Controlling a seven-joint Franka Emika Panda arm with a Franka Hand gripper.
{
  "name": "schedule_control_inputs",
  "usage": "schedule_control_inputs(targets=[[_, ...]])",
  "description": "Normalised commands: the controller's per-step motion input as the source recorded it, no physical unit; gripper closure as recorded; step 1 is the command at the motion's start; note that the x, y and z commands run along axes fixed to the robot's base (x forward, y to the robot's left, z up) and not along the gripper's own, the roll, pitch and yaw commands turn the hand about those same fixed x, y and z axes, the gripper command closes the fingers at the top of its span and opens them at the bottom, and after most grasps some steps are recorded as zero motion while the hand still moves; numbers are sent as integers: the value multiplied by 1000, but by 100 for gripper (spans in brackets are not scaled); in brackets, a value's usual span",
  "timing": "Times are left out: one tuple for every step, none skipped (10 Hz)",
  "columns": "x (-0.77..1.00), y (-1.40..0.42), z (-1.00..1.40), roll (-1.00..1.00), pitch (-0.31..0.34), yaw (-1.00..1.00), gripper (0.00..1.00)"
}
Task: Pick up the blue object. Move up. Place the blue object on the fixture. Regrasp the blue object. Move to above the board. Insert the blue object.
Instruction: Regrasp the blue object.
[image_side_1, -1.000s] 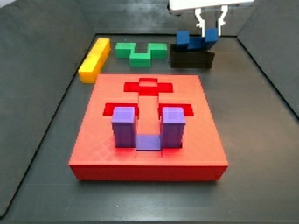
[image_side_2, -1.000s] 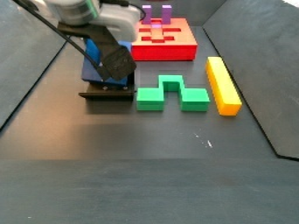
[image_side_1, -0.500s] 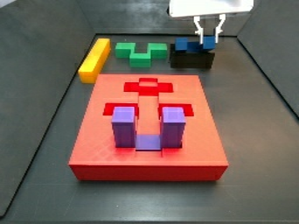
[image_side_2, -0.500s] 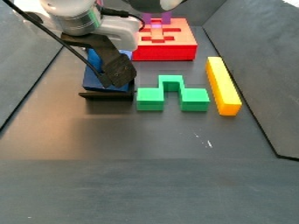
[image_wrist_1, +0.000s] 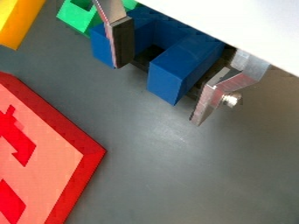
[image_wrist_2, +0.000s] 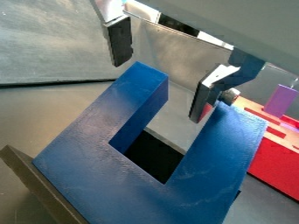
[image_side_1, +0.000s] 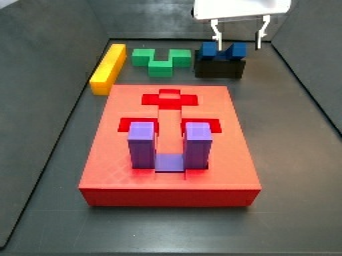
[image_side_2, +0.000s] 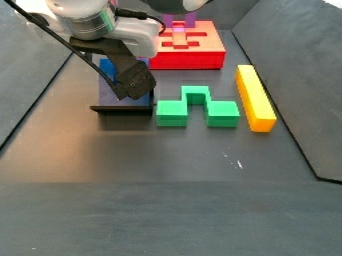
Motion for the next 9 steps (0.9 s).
schedule_control_inputs(targets=[[149, 0, -11, 0, 31, 0, 0], [31, 280, 0, 134, 117, -131, 0], [266, 331, 449, 174, 406, -97, 0], [377, 214, 840, 240, 517, 0, 0], [191, 146, 814, 403, 494, 0, 0], [200, 103, 720, 583, 463, 0, 0], [357, 49, 606, 709, 517, 54, 0], [423, 63, 343, 980, 571, 117, 0], [469, 26, 277, 1000, 577, 149, 0]])
